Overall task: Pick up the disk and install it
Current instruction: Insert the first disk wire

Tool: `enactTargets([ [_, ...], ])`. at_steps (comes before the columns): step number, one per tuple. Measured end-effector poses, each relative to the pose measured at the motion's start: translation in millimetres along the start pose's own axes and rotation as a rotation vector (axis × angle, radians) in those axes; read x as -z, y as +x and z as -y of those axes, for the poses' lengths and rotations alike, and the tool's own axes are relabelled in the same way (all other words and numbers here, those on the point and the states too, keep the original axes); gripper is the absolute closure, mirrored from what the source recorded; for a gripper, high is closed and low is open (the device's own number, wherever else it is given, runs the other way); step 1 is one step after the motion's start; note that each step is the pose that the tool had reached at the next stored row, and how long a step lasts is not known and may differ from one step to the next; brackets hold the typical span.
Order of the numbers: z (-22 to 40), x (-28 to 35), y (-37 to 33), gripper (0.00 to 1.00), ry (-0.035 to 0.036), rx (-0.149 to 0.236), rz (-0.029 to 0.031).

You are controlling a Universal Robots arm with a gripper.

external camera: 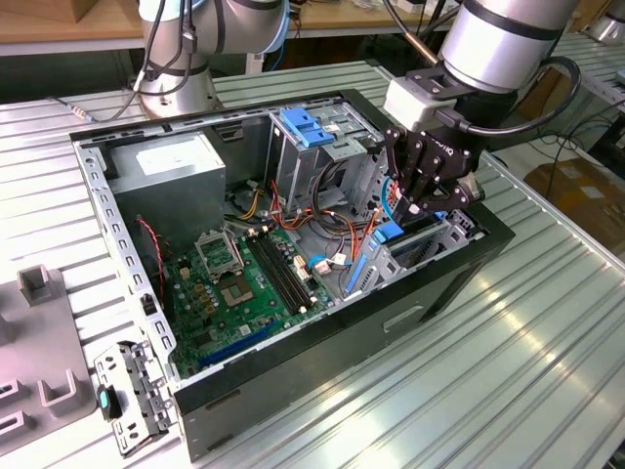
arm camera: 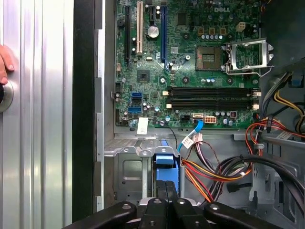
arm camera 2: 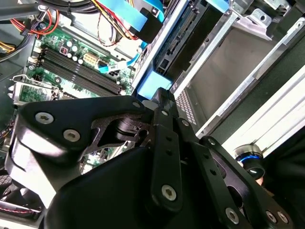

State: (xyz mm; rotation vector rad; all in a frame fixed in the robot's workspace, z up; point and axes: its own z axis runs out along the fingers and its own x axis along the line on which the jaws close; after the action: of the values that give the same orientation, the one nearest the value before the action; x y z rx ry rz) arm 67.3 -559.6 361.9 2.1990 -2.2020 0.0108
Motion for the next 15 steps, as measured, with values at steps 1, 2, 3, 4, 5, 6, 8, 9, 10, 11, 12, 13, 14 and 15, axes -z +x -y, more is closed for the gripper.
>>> enactTargets([
  [1, 0.0, 0.0, 0.0, 0.89, 0.0001, 0.0, 0.0],
  [2, 0.0, 0.0, 0.0, 0.89, 0.0001, 0.0, 0.0],
  [3, 0.0, 0.0, 0.0, 0.89, 0.0001, 0.0, -0.0001],
  [4, 0.2, 0.0, 0.0, 0.89, 0.0002, 0.0, 0.0],
  [5, 0.7, 0.1, 0.0, 0.89, 0.0001, 0.0, -0.0001],
  [6, 1.5, 0.1, 0.0, 0.89, 0.0002, 0.0, -0.0001],
  [8, 4.0, 0.0, 0.0, 0.89, 0.0002, 0.0, -0.0004],
  [9, 4.8, 0.0, 0.0, 0.89, 0.0002, 0.0, -0.0005],
  [10, 6.0, 0.1, 0.0, 0.89, 0.0001, 0.0, -0.0009],
  [11, 7.3, 0.1, 0.0, 0.89, 0.0001, 0.0, -0.001],
  [12, 9.0, 0.1, 0.0, 0.89, 0.0001, 0.0, -0.0011],
  [13, 10.5, 0.1, 0.0, 0.89, 0.0001, 0.0, -0.001],
  [14, 11.6, 0.2, 0.0, 0.89, 0.0002, 0.002, -0.001],
  [15, 12.3, 0.2, 0.0, 0.89, 0.0002, 0.006, -0.0011],
])
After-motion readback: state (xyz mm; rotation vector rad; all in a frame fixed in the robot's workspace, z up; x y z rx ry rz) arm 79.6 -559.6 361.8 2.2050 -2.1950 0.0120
